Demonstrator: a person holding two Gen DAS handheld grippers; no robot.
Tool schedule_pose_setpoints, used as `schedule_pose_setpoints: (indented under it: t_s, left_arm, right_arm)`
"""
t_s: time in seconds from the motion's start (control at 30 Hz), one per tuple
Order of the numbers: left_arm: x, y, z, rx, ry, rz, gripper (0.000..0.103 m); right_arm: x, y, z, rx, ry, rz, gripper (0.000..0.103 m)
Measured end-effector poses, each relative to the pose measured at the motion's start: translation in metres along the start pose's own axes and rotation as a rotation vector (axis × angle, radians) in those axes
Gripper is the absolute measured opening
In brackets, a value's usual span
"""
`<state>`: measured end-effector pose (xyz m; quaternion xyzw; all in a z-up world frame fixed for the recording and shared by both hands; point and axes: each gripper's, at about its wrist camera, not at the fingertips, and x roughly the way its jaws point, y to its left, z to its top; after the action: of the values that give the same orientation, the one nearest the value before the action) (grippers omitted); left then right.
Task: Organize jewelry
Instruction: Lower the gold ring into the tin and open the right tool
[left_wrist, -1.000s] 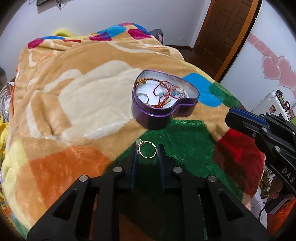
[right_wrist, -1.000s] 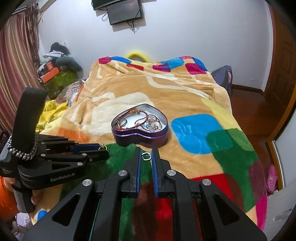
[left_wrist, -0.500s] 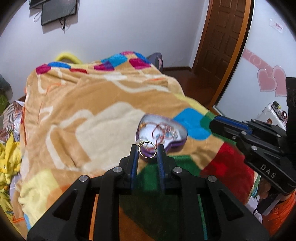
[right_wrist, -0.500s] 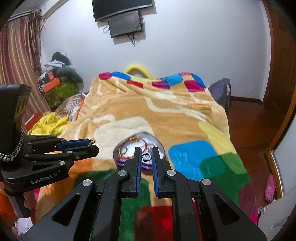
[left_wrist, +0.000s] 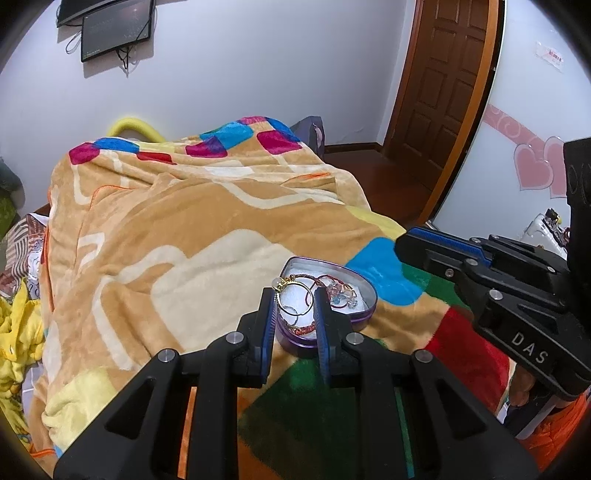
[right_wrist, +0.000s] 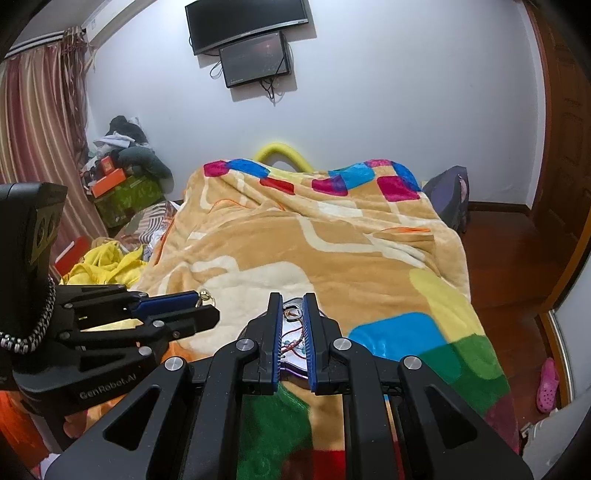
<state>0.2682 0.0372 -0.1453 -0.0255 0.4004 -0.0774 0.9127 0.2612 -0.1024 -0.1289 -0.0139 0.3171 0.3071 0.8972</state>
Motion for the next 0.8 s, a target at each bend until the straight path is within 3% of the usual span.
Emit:
schedule_pose_setpoints:
  t_s: [0.5,0.8]
  left_arm:
    - [0.048,-0.002,-0.005,0.043,0.097,-0.020,0.019]
    - [0.057,-0.002,-0.007,0.055,0.114,-0.023,0.019]
  right_arm:
    - [0.049,-0.010,-0.005,-0.010,0.143,0.057,0.010]
    - [0.060,-0.012,-0.006,-0.024,0.175,0.066,0.010]
